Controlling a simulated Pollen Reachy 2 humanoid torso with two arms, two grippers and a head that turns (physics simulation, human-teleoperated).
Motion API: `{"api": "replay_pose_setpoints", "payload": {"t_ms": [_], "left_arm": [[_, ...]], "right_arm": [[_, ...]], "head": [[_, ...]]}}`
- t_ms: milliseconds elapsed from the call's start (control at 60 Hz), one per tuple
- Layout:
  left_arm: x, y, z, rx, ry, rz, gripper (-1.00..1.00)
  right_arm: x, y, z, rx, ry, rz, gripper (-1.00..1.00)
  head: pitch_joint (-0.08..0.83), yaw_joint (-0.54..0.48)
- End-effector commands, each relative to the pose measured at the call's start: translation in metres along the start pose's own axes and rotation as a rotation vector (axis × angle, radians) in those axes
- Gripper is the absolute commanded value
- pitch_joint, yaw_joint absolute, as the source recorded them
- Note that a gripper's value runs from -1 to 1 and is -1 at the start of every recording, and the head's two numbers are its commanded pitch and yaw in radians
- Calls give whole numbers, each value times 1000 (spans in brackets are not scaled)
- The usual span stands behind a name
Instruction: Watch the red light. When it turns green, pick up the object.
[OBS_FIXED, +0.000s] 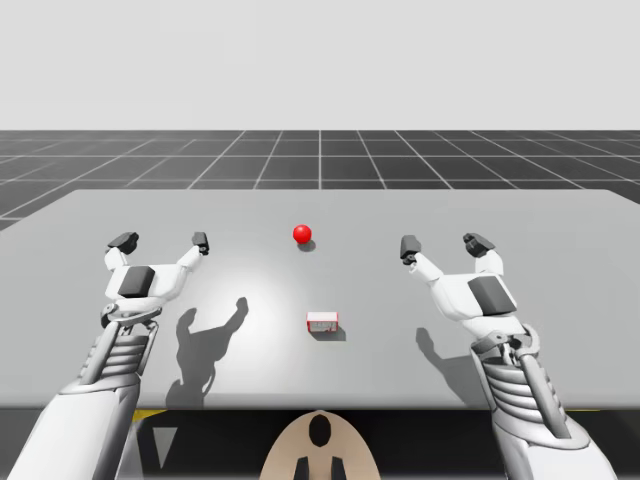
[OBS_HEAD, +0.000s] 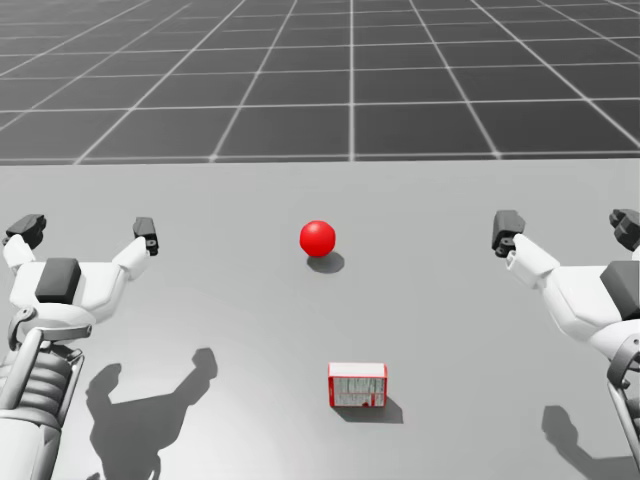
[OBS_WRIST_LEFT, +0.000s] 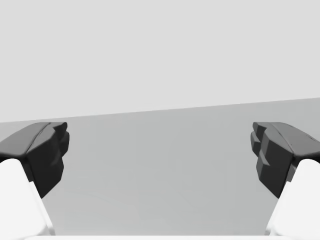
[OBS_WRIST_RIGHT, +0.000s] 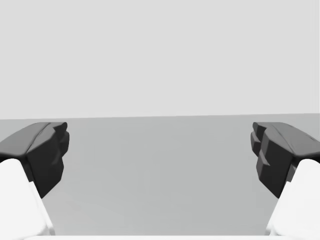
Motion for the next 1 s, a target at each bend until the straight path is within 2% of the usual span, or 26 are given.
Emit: {"api": "replay_pose_setpoints", "payload": {"t_ms": [17, 783, 917, 1000], "left_arm": [[0, 0, 0, 0, 0, 0, -1000], [-1, -1, 0, -3, -1, -6, -1000], [-1, -1, 0, -4, 0, -5, -1000], [-1, -1, 0, -5, 0, -7, -1000]], "right_arm": [[-1, 2, 1, -1, 1, -15, -1000], [0, 2, 1, 1, -6, -11, -1000], [0, 2, 1, 1, -6, -11, -1000], [0, 3, 1, 2, -7, -12, -1000]], "head": [[468, 69], [463, 72], [514, 55], [579, 32]]}}
